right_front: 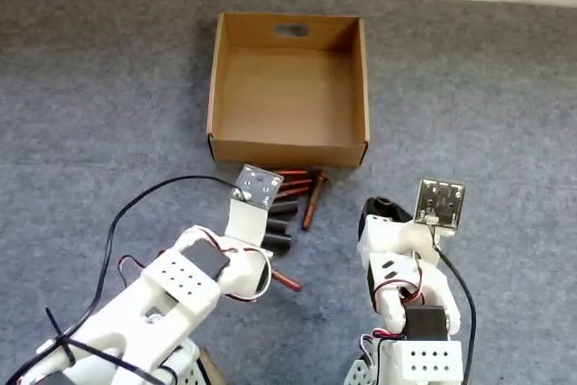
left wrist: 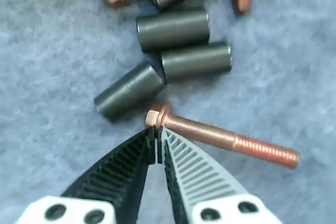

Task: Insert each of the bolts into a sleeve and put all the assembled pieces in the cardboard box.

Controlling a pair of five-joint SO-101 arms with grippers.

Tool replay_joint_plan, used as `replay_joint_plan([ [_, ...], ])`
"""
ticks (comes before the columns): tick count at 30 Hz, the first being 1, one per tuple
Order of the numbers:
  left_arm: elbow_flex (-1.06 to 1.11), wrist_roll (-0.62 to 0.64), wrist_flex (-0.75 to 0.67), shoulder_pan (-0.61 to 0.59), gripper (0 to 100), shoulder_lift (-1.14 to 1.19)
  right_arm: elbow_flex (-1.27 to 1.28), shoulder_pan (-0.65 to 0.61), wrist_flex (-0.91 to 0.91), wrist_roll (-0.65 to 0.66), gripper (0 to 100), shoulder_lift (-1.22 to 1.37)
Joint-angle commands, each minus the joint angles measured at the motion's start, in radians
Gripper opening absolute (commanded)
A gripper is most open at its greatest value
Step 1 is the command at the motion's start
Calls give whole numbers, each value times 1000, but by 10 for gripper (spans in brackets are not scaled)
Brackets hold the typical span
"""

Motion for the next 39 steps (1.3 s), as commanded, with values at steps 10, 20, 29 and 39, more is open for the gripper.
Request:
replay_joint_plan([
  [10,-173,-181,178,-266,59,-4,-7,-7,-19,15,6,-13],
  [20,-156,-176,221,-191,161,-4,-7,-7,-19,15,6,-13],
  [29,-25,-60,12,-82,161,-4,-7,-7,-19,15,6,-13],
  [39,-28,95,34,-54,165,-4,-7,-7,-19,17,6,-13],
])
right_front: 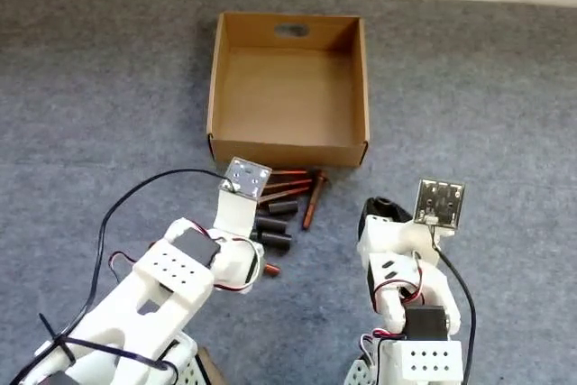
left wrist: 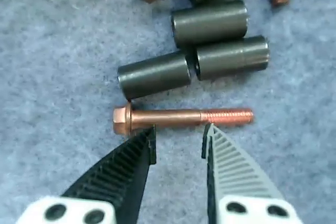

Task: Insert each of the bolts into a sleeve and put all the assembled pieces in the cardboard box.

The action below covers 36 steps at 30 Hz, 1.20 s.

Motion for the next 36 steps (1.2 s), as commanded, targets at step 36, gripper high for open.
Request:
replay_joint_plan([
  [36,67,224,-72,-166,165,-5,-7,-7,-19,12,6,-13],
])
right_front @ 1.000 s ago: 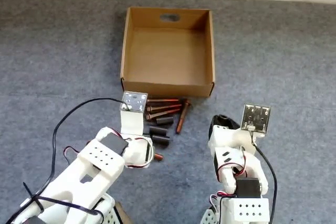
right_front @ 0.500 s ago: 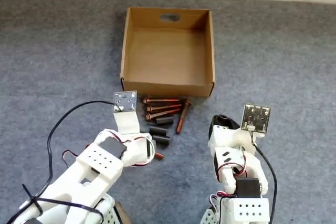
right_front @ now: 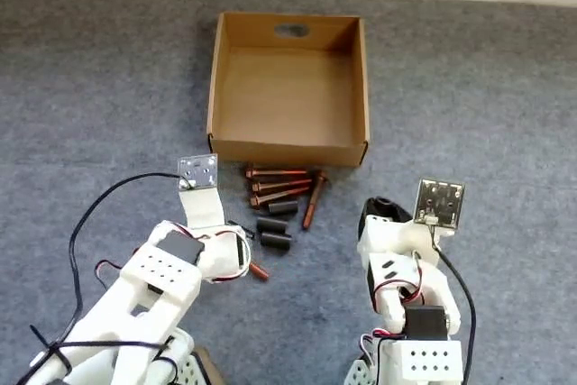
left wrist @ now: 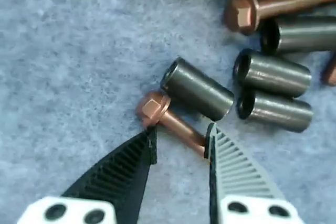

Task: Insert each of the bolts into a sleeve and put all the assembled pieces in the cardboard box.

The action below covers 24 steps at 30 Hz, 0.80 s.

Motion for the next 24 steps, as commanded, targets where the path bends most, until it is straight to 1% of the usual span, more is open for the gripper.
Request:
replay_joint_plan([
  [1,-8,-52,17,-19,165,1,-7,-7,-19,12,6,-13],
  [7,-1,-135,17,-27,162,7,-7,-7,-19,12,6,-13],
  [12,-7,-144,17,-150,154,2,-7,-7,-19,12,6,-13],
  [15,-10,-155,17,-191,76,1,-7,-7,-19,12,6,-13],
  [17,-25,-235,18,-193,5,1,-7,-7,-19,12,6,-13],
  [19,-45,-308,20,-197,19,1,-7,-7,-19,12,6,-13],
  [24,-130,-465,23,-203,20,1,-7,-7,-19,12,6,-13],
])
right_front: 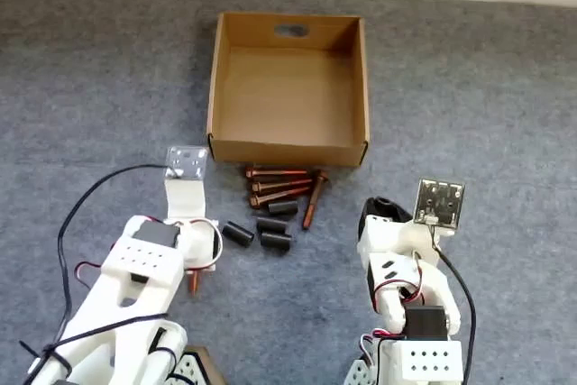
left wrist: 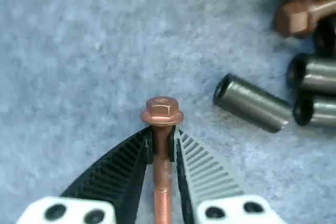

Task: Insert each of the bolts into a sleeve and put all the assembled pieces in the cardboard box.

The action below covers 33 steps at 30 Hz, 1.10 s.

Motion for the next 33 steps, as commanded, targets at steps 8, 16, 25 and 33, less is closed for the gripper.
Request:
replay_joint_plan([
  [8,-94,-422,-43,-38,24,2,5,-7,-19,12,6,-13],
  [16,-24,-351,-77,-39,169,4,5,-7,-19,12,6,-13],
  [25,-22,-288,-106,-42,166,5,7,-7,-19,12,6,-13],
  [33,-44,-293,-98,-54,168,18,7,-7,-19,12,6,-13],
])
